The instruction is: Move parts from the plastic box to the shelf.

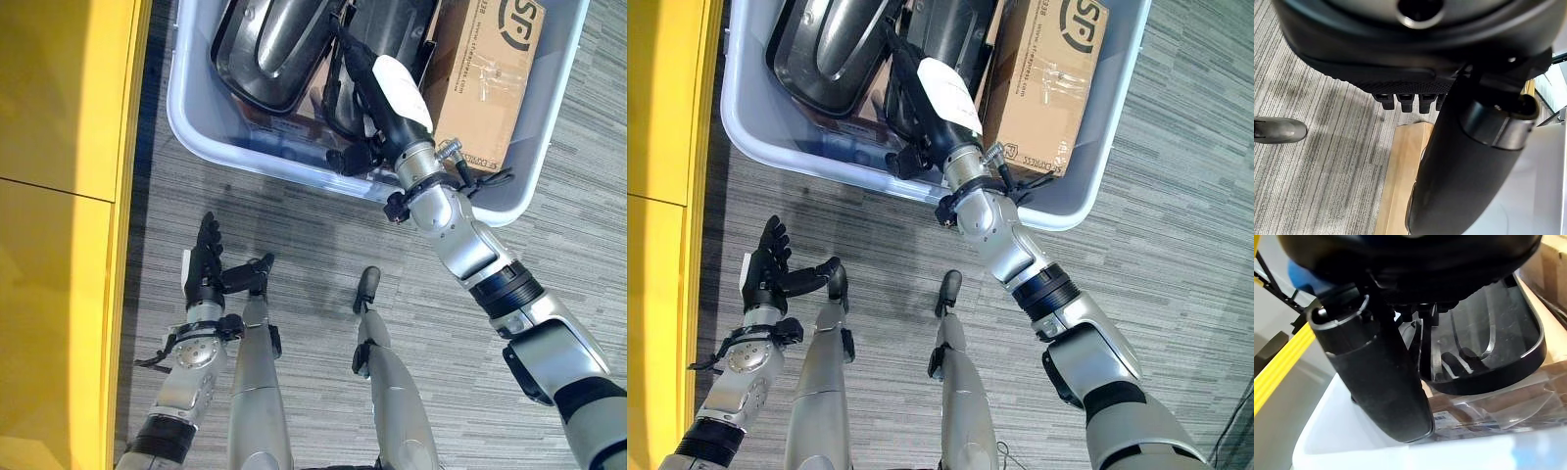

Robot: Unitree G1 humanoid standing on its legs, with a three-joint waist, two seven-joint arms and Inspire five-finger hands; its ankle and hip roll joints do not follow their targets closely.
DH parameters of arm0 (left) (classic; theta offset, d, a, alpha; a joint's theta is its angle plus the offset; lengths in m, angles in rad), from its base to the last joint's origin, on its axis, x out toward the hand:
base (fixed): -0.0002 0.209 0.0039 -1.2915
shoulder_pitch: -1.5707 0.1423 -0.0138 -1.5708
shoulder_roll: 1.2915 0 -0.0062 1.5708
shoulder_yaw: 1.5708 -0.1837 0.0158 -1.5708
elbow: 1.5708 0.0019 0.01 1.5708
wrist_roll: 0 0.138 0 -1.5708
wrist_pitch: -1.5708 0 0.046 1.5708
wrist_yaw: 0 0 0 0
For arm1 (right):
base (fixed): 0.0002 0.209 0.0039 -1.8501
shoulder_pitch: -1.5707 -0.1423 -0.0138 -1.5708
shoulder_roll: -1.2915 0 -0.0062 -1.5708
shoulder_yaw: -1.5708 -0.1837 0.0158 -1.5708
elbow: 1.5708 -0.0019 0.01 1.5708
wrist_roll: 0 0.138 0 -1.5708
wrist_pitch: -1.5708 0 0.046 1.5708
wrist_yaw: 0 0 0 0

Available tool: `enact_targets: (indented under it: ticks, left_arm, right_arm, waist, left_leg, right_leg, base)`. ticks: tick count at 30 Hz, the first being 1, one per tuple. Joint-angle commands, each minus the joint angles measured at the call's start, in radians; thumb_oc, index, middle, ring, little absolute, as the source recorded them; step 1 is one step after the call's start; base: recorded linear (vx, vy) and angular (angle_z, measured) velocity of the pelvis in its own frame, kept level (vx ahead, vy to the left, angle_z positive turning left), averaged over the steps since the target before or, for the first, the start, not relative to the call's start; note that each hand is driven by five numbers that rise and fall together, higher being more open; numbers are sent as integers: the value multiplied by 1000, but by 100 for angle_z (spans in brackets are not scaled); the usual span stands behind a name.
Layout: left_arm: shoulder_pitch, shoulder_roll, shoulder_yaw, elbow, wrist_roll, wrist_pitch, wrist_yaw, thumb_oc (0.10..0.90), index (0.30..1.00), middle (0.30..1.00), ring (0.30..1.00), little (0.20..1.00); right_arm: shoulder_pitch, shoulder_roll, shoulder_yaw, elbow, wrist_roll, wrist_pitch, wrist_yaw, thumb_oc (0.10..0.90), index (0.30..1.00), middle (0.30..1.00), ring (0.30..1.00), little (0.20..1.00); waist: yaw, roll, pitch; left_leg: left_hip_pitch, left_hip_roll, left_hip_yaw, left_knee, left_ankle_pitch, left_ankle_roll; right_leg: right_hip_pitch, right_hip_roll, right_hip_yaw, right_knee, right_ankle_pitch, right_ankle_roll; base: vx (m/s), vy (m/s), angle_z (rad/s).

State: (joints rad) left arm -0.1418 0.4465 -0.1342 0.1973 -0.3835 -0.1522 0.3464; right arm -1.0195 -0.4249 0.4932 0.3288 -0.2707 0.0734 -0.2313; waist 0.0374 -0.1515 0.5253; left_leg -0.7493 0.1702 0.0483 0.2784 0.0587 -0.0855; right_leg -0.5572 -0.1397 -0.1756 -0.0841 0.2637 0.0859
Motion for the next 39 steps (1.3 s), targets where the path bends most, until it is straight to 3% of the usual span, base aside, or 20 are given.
enact_targets:
  ticks: [1,18,38,39]
  left_arm:
    - [19,15,12,-112,45,-59,23,900,1000,1000,1000,1000]
    - [9,10,-16,-127,69,-63,47,900,1000,1000,1000,1000]
    - [13,12,-29,-120,58,-72,63,900,1000,1000,1000,1000]
    - [14,14,-33,-121,55,-73,65,900,1000,1000,1000,1000]
  right_arm:
    - [-72,-18,-96,-71,-77,-29,-80,900,1000,1000,1000,1000]
    - [-113,23,-111,99,-184,32,-160,900,1000,1000,1000,1000]
    - [-157,100,-62,301,-40,10,-178,900,1000,1000,1000,1000]
    - [-170,116,-52,358,-6,7,-181,800,860,860,860,860]
  waist:
    - [13,15,-5]
    - [32,44,-5]
    - [44,64,-5]
    - [46,70,-5]
  left_leg:
    - [32,-41,15,-33,-75,43]
    - [-12,-57,0,-37,-69,46]
    - [-67,-71,-11,-30,-65,48]
    - [-80,-74,-11,-25,-68,48]
  right_leg:
    - [161,-29,56,159,-250,68]
    - [130,-33,40,163,-250,71]
    - [91,-37,31,169,-253,70]
    - [78,-37,30,175,-255,70]
  base:
    - [0,0,0]
    - [1,1,1]
    - [1,2,0]
    - [5,27,4]
